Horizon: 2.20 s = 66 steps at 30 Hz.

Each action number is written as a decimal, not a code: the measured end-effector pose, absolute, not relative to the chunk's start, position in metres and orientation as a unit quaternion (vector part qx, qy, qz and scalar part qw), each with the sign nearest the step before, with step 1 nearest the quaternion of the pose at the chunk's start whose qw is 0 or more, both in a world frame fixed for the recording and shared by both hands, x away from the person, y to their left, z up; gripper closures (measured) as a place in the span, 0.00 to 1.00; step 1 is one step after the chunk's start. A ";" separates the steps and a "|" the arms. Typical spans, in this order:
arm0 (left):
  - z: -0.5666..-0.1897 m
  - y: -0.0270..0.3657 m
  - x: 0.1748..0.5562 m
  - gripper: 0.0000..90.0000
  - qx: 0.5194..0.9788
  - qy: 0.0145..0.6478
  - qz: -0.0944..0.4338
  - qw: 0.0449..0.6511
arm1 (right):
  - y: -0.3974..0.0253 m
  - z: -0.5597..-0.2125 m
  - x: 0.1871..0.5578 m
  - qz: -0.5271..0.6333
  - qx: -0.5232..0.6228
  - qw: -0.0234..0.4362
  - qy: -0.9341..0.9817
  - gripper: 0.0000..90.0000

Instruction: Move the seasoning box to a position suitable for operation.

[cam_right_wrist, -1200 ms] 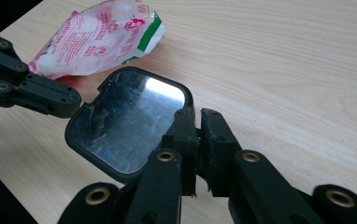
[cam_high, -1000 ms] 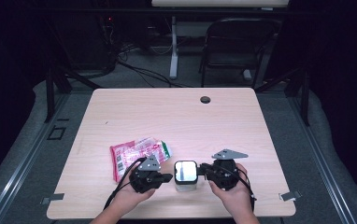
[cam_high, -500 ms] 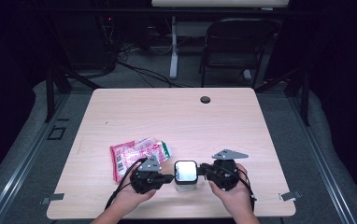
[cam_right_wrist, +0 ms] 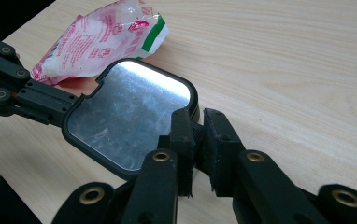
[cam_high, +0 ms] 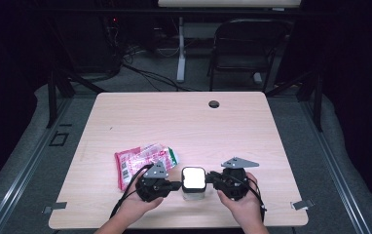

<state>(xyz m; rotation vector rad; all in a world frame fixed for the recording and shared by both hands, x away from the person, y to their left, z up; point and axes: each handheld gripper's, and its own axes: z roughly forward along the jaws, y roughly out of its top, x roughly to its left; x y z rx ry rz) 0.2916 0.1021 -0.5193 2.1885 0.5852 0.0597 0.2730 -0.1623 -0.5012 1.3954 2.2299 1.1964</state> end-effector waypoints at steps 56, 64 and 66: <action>-0.507 0.086 0.296 0.99 0.869 0.231 0.025 0.436 | -0.135 -0.507 0.241 0.412 0.392 0.205 0.796 0.53; -0.509 0.085 0.297 0.99 0.875 0.228 0.028 0.426 | -0.137 -0.502 0.238 0.421 0.391 0.215 0.789 0.55; -0.510 0.085 0.297 1.00 0.873 0.229 0.027 0.429 | -0.138 -0.501 0.237 0.426 0.392 0.218 0.785 0.56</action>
